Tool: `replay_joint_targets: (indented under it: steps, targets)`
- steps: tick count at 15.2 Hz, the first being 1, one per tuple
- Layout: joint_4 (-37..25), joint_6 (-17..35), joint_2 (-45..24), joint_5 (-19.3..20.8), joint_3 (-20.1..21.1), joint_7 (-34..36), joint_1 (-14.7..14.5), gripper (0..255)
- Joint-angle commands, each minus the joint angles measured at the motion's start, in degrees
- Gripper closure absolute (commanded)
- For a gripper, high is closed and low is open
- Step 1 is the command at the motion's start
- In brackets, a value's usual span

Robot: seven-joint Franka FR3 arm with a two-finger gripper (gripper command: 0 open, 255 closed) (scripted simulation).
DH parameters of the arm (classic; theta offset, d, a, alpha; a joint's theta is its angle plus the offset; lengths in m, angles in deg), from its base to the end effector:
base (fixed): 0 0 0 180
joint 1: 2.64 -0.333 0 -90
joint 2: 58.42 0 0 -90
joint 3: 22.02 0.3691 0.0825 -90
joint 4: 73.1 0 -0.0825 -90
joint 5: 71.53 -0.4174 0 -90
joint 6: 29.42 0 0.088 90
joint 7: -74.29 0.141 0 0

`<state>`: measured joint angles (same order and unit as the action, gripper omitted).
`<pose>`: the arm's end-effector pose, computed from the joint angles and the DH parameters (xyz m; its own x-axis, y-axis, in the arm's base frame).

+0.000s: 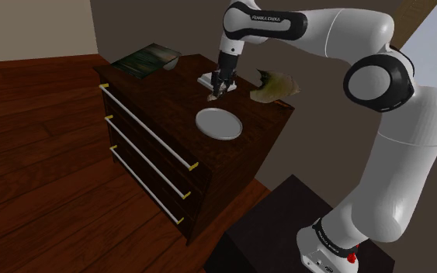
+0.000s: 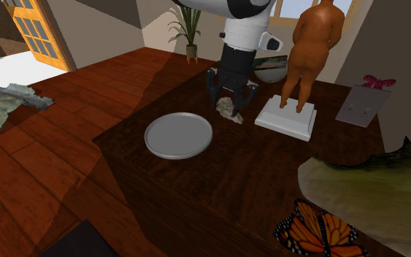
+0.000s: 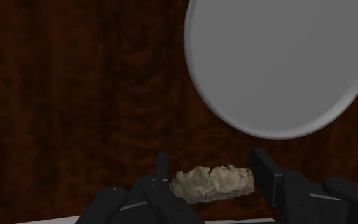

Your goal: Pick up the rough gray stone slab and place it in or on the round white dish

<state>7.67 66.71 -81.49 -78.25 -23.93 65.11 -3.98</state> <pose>0.7141 0.0119 0.4698 0.9836 0.1374 -0.1167 0.1233 -0.9850 -0.1208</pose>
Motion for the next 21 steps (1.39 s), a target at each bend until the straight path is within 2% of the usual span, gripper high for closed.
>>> replay_joint_targets:
  steps: [1, 5, 11, 12, 13, 21]
  targets:
    - [-1.44, -1.43, -0.01, 0.02, 0.01, 0.17, 0.01, 255]
    - [-4.49, -4.38, -0.11, 0.04, 0.00, 0.45, 0.08, 255]
    - [14.27, 1.42, 13.31, 0.09, 1.46, 4.19, -2.95, 255]
    - [12.28, 1.26, 11.42, 0.10, 1.18, 3.43, -2.48, 255]
    - [12.28, 1.26, 11.42, 0.10, 1.19, 3.43, -2.48, 0]
    - [-2.46, 7.48, -2.83, 4.31, 3.22, -19.48, -1.25, 0]
